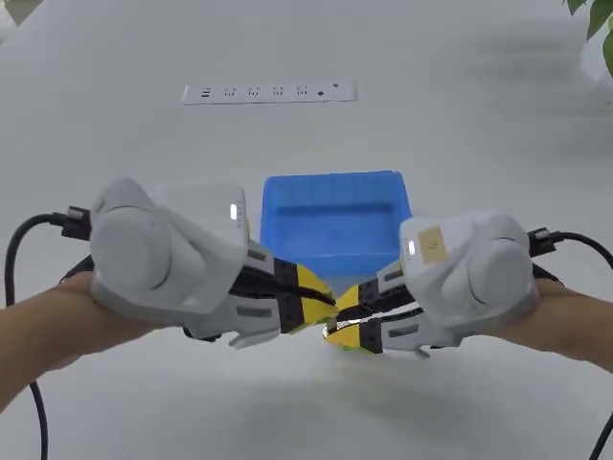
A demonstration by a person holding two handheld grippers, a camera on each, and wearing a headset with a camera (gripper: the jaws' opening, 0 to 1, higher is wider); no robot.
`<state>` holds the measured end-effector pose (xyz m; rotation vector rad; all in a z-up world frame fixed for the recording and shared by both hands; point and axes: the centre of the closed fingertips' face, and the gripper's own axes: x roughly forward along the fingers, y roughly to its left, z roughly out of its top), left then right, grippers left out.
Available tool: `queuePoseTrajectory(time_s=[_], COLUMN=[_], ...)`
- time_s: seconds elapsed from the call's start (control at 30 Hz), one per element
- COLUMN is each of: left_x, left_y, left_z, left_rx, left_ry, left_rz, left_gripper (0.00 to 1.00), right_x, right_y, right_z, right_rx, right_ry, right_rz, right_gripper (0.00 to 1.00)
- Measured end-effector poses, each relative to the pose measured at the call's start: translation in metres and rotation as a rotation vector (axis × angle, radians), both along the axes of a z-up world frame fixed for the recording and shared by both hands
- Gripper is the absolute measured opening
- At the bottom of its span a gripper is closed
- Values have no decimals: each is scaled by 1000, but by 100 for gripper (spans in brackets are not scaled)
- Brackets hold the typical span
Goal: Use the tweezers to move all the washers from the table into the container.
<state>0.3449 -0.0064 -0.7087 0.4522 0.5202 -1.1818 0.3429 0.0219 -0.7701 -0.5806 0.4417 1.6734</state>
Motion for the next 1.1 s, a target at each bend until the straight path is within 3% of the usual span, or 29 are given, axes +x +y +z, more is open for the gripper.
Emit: queuePoseTrajectory(time_s=[0.43, 0.67, 0.9, 1.1], left_x=[-2, -2, -6, -10], left_y=[-2, -3, 2, 12], left_z=[1, 3, 7, 12], left_rx=[2, -17, -31, -39], left_ry=[0, 0, 10, -11], left_rz=[17, 30, 50, 115], left_gripper=[6, 7, 17, 26], right_x=[-3, -5, -5, -6], right_y=[-2, -4, -3, -4], right_z=[-1, 2, 6, 15], right_rx=[-8, 12, 13, 18], right_ry=[-26, -16, -18, -21], right_rz=[9, -12, -25, -37], right_gripper=[9, 9, 9, 9])
